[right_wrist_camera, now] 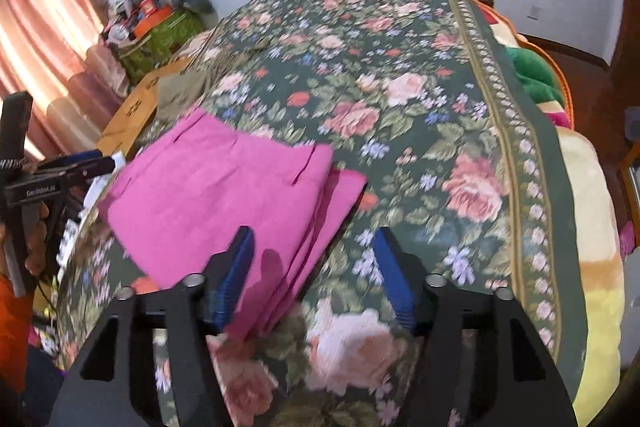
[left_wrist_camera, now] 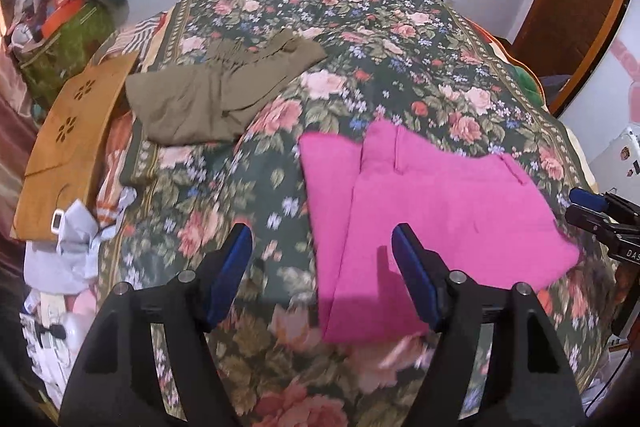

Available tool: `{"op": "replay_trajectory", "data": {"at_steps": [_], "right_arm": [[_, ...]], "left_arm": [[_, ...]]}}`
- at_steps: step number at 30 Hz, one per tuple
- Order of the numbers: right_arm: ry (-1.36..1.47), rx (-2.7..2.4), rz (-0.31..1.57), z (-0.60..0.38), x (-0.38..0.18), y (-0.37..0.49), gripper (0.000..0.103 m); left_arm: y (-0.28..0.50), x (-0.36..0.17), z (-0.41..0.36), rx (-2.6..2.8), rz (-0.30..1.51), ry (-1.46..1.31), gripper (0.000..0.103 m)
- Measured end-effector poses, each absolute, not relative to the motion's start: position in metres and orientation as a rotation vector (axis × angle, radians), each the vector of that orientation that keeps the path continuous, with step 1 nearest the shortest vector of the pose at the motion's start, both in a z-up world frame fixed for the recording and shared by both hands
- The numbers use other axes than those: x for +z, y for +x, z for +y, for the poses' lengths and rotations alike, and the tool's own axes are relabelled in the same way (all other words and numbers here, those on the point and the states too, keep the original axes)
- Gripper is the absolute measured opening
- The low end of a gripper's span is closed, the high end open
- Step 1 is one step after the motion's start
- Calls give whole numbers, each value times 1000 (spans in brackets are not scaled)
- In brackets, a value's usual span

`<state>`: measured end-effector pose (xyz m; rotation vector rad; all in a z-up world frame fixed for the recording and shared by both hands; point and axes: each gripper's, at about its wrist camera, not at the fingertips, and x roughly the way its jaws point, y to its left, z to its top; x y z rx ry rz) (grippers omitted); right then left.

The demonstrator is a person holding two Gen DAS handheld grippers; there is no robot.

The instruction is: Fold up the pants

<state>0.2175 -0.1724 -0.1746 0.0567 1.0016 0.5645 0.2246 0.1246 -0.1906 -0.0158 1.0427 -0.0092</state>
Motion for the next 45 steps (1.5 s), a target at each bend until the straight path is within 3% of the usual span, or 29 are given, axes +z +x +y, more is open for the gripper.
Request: {"op": "replay_trajectory", "data": {"at_steps": [11,17,24,26,28,30,39,45], "right_arm": [[98,579,1125,-148,-204,263,63],[173,625,1207,-151,-224,271,65],[192,660,1229,-150,-229,279,65],[189,658,1227,-148,-230,280,63],[189,658,1223,-146,-231,280,56],[193,662,1224,-144,-231,281,49],[95,632,1156,-135,-219,275,20],[27,641,1021,-131,-190,270,13]], "left_arm": [[296,-231,117,-61,1176,-37,73],[301,-250,127,-67,1200,-106,82],[307,-258,133,-101,1213,-175,81],[307,-258,131,-115,1203,-170,76],[307,-258,128,-148,1201,-183,56],[307,-256,124,-178,1196,-193,45],[306,-247,111,-156,1156,-111,16],[300,-232,102,-107,1116,-19,9]]}}
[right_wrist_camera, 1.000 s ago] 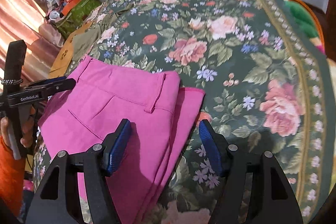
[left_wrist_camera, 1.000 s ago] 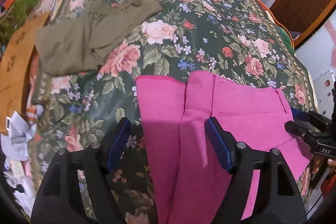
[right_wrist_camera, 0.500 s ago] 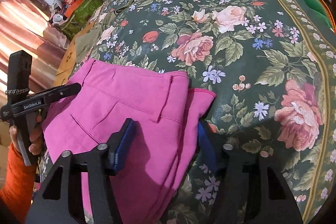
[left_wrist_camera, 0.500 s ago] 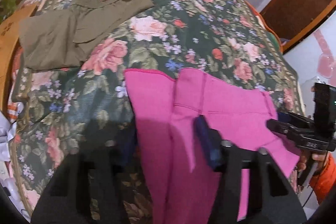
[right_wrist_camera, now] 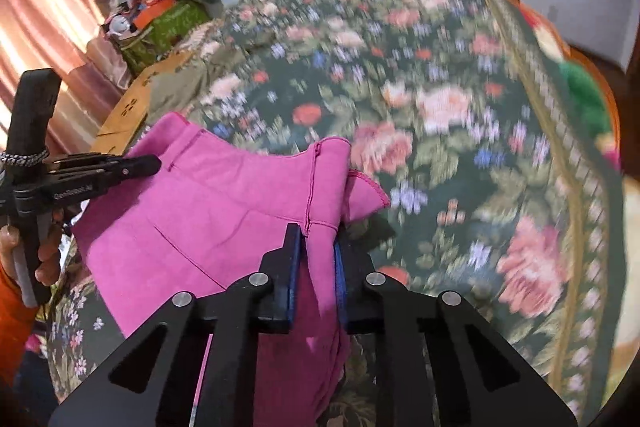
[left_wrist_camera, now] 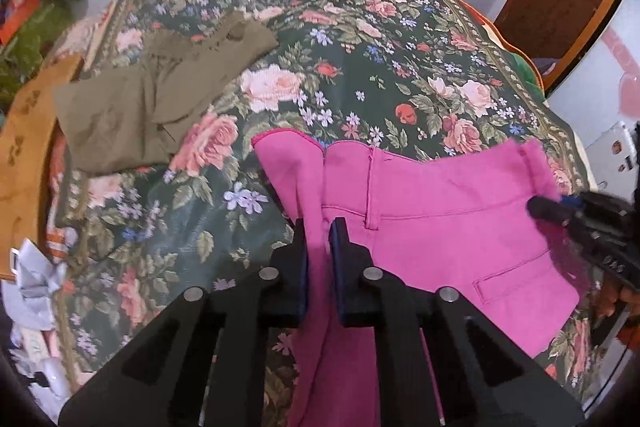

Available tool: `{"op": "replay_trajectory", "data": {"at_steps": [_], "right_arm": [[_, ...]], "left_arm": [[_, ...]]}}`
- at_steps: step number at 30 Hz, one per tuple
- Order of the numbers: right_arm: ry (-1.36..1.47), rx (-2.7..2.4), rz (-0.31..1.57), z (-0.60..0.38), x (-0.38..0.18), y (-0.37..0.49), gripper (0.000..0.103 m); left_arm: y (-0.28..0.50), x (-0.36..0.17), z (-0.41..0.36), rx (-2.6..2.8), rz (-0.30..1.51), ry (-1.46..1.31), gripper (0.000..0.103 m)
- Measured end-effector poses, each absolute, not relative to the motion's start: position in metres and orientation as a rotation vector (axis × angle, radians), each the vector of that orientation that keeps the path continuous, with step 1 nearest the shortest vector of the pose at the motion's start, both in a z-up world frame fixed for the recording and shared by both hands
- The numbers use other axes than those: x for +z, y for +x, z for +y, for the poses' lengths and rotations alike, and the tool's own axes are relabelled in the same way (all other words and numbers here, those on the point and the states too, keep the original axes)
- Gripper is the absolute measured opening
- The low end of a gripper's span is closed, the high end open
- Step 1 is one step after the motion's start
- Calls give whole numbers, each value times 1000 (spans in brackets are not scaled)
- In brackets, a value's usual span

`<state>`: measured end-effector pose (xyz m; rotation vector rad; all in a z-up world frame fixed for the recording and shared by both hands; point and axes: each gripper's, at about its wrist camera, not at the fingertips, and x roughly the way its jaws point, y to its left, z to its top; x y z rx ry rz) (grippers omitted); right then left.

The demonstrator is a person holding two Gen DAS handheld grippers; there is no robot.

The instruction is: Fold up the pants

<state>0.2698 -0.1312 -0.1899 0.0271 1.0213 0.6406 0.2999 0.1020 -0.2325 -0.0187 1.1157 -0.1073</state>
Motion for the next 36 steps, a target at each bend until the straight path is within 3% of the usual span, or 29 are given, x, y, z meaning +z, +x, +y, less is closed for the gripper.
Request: {"op": "replay_trajectory", "data": {"at_steps": [7,20,29,36], "right_arm": [[17,674,916,-119,-146,276,12],[13,696,741,-75,-72,310,11],[-5,732,704,-14,-65,344,11],[-21,751,746,45,-92,369,11]], "left_arm": [[296,-190,111,-65,1012,-2,4],[309,-94,145,37,777,61,3],[339,-80,211,124,745,-1,3],[370,-107,263,210,778,-20,3]]}}
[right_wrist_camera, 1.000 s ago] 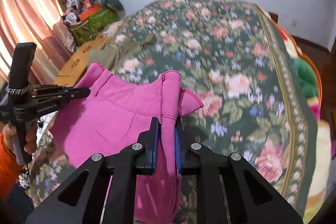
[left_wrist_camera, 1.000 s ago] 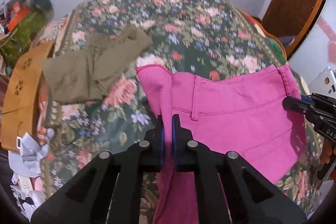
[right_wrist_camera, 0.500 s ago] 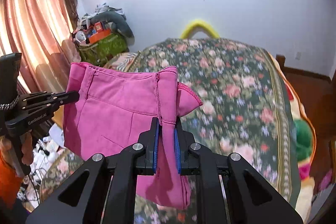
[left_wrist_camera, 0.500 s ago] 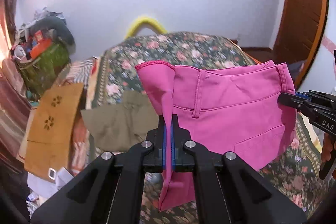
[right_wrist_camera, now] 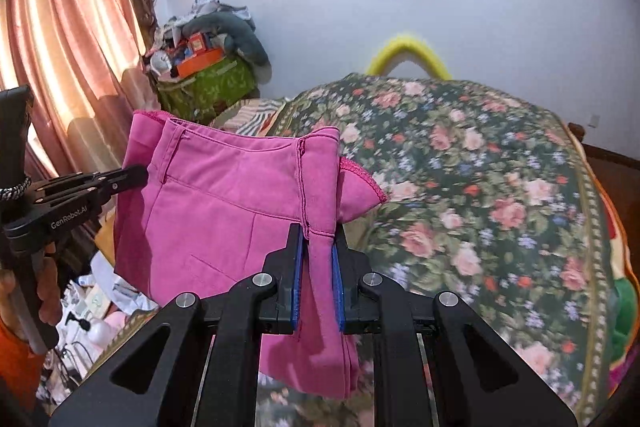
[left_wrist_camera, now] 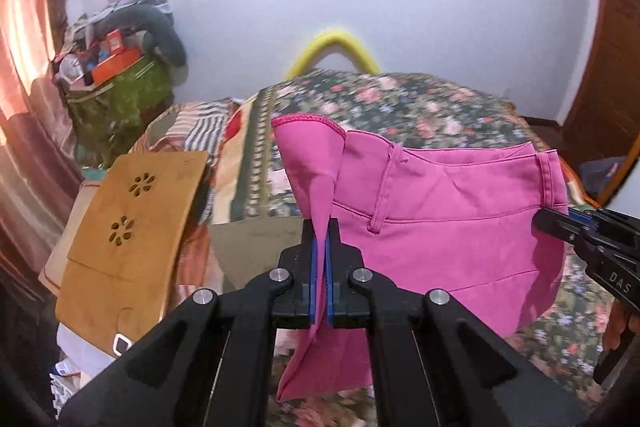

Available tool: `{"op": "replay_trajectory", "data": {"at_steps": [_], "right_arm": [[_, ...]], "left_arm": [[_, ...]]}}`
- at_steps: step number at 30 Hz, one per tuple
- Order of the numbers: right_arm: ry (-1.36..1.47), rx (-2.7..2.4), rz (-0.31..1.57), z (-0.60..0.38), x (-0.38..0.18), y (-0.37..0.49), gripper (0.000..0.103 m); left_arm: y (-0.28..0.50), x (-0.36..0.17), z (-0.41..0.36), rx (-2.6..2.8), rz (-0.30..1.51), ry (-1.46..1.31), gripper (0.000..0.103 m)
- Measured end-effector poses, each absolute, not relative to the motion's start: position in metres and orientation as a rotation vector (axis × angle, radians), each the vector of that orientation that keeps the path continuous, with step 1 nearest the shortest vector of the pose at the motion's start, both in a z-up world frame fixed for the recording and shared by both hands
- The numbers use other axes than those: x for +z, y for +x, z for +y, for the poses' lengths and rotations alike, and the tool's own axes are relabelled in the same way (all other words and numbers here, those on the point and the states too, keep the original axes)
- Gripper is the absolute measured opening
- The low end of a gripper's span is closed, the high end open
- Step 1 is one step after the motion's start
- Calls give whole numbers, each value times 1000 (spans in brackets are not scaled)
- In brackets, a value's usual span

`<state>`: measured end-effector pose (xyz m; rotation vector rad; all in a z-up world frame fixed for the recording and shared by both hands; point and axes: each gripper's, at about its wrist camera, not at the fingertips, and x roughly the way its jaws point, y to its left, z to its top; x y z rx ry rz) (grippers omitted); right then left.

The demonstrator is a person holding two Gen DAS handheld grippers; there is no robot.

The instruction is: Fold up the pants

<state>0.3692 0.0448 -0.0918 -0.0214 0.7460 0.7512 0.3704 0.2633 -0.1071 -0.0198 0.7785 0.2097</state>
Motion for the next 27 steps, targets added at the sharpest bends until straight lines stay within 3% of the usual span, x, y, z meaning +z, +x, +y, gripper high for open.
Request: {"op": "replay_trajectory", "data": {"at_steps": [21,24,27], "right_arm": [[-234,723,927,157,-203,437,13],[-274,711,946,156,-211,438,20],[-291,674,982,148,-215,439,32]], "left_arm": [[466,-267,364,331,989,-175,3],[466,-275,366,331,1001,-182,3],[459,-275,368,333,1003,-174,6]]}}
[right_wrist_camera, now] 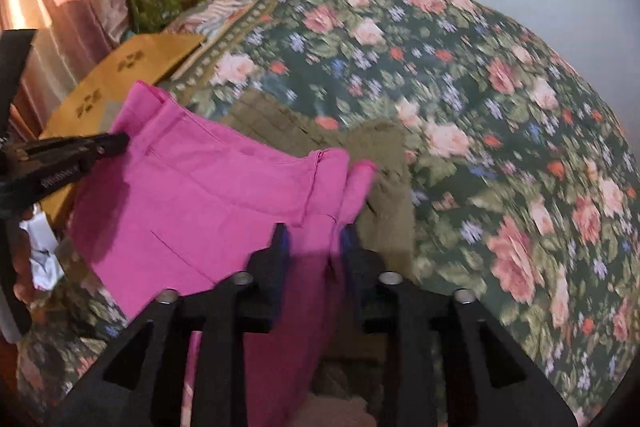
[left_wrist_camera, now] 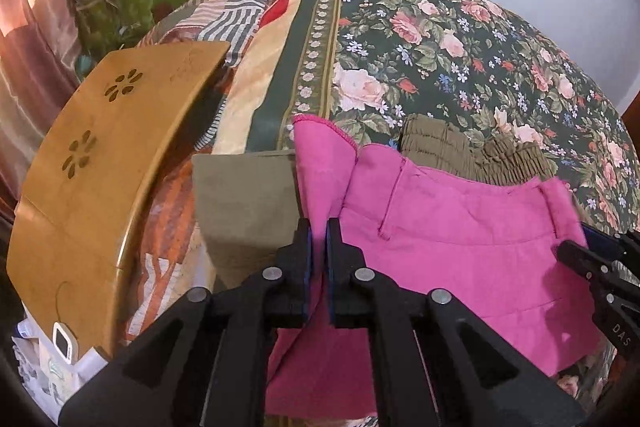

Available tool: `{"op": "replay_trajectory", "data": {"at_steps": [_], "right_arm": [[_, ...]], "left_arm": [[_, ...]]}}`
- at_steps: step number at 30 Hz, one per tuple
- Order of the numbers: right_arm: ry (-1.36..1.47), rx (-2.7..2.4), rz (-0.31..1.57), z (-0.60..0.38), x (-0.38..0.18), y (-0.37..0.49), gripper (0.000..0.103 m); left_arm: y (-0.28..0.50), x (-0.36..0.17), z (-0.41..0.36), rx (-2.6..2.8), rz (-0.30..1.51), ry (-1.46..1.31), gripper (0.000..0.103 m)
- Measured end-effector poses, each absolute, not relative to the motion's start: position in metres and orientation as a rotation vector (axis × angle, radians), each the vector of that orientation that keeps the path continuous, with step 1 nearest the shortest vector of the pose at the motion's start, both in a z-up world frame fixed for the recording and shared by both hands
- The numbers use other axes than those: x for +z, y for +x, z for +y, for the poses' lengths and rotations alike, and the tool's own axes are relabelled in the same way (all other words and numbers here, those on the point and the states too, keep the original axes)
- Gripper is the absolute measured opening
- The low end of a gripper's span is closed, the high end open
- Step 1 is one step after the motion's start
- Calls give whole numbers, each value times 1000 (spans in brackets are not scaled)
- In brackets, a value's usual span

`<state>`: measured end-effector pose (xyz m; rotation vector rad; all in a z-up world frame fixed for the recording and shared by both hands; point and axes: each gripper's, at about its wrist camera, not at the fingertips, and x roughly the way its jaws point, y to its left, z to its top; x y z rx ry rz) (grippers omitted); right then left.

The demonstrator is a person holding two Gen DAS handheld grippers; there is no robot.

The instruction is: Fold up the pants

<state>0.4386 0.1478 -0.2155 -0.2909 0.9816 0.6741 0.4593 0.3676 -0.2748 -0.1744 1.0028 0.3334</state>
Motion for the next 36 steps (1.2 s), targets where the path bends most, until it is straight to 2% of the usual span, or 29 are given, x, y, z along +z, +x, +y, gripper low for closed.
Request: {"op": "replay_trajectory", "data": {"at_steps": [2,4,6,13,26,31,36], "right_arm": [[-242,680,1000,137,-216,437,32],[-204,685,989,125,-208,428,34],[-181,698,988,119,-200,419,38],[-102,741,880,85,-151,371,39],[-48,807,434,6,-1,237,39],[-20,849,271,-21,41,167,39],[13,855,172,-39,56,116,39]], "left_arm": [[451,-273,368,339,1022,-171,7],[439,-271,367,331,1028,-176,18],[427,-267,362,317,1035,-163,24],[377,-224,332,270,996,-125,25],[215,-36,228,150,545,-93,25],[145,11,186,173,388,-5,25],[78,35,153,180,266,18,28]]}}
